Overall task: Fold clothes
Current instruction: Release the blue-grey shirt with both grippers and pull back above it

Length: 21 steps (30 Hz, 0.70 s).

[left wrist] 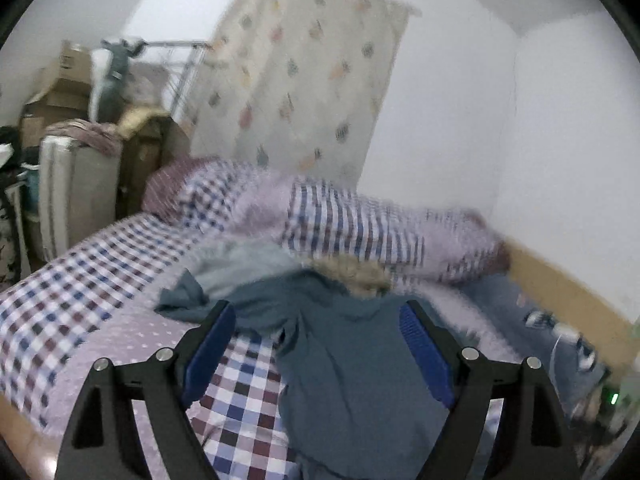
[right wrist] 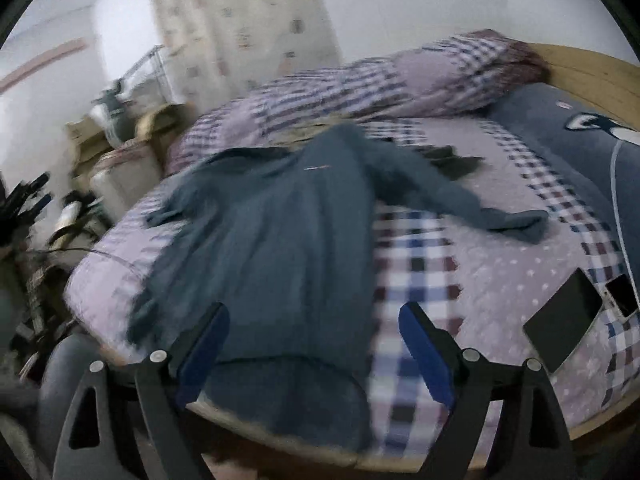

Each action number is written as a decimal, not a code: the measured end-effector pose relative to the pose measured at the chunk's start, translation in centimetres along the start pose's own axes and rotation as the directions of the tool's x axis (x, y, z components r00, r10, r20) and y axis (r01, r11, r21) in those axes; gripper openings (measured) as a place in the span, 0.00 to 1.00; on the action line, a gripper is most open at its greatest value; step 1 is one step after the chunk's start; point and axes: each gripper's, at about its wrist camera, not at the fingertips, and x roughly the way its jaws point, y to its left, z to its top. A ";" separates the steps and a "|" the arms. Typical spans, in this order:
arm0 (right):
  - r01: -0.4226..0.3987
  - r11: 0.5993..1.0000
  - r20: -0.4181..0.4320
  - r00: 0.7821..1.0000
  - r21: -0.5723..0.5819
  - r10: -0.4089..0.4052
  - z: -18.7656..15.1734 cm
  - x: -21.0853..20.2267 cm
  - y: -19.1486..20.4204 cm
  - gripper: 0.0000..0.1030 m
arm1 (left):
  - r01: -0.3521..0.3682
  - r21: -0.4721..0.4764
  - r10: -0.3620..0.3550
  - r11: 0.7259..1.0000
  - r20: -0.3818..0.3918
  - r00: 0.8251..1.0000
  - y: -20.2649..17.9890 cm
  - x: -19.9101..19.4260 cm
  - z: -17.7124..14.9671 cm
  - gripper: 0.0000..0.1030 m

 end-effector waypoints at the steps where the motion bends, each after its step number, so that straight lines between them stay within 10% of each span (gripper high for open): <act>1: -0.036 0.999 0.006 0.999 -0.011 0.036 -0.4 -1.3 0.7 0.87 | 0.005 -0.019 -0.005 1.000 0.032 0.999 0.3 -1.8 0.6 0.85; 7: -0.069 0.997 0.088 0.994 -0.032 0.071 -1.2 -6.3 3.4 0.87 | 0.056 -0.023 -0.053 0.998 0.119 0.991 1.3 -9.2 1.7 0.90; 13: 0.069 0.998 0.086 0.994 -0.004 -0.069 -3.2 -4.9 4.7 0.87 | 0.007 -0.085 -0.020 0.996 -0.155 0.988 2.2 -4.0 -5.1 0.92; 21: 0.074 0.983 0.051 0.995 0.166 -0.084 -5.6 2.1 3.6 0.87 | -0.146 -0.245 -0.012 0.958 -0.544 0.839 5.4 6.9 -17.1 0.92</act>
